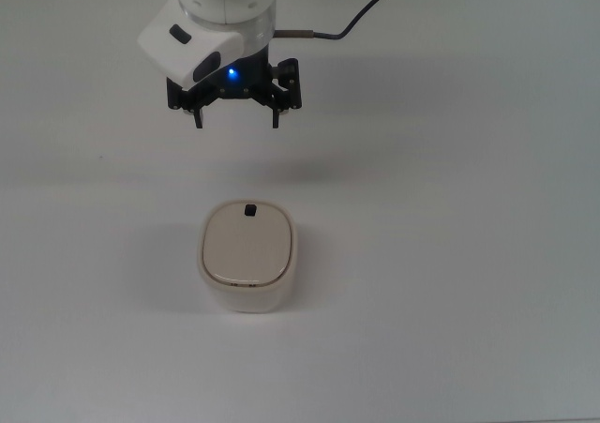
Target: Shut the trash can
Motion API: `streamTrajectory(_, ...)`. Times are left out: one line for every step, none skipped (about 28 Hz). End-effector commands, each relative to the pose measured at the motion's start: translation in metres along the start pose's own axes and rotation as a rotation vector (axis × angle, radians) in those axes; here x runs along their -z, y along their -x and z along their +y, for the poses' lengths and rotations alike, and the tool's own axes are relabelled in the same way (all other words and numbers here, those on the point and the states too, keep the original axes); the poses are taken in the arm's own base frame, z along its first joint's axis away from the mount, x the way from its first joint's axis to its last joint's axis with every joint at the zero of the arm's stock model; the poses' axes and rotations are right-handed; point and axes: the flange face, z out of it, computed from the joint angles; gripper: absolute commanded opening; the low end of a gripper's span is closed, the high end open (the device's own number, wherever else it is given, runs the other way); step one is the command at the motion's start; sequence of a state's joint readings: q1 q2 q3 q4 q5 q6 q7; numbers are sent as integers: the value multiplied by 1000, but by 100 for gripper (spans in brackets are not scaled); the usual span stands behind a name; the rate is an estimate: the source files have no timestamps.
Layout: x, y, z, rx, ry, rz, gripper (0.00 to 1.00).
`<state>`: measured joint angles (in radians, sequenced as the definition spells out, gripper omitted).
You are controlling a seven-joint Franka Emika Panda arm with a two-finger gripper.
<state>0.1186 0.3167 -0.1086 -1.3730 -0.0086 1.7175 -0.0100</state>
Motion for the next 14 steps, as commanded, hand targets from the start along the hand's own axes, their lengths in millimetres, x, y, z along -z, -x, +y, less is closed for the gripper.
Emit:
streamTrajectory(4, 9, 2, 5, 9, -26, 100)
streamTrajectory(4, 9, 2, 5, 9, -25, 100)
streamTrajectory(4, 9, 3, 4, 9, -25, 100)
streamTrajectory(4, 9, 3, 4, 9, -25, 100)
streamTrajectory(4, 9, 3, 4, 9, -25, 100)
streamTrajectory(4, 9, 4, 2, 10, -25, 100)
streamTrajectory(4, 9, 4, 2, 10, -25, 100)
streamTrajectory(3, 8, 5, 1, 10, -26, 100)
streamTrajectory(4, 9, 7, -2, 10, -25, 100)
streamTrajectory(4, 9, 8, -4, 10, -25, 100)
streamTrajectory(4, 9, 8, -4, 10, -25, 100)
streamTrajectory(4, 9, 8, -5, 10, -25, 100)
streamTrajectory(4, 9, 8, -5, 10, -25, 100)
streamTrajectory(4, 9, 8, -5, 10, -25, 100)
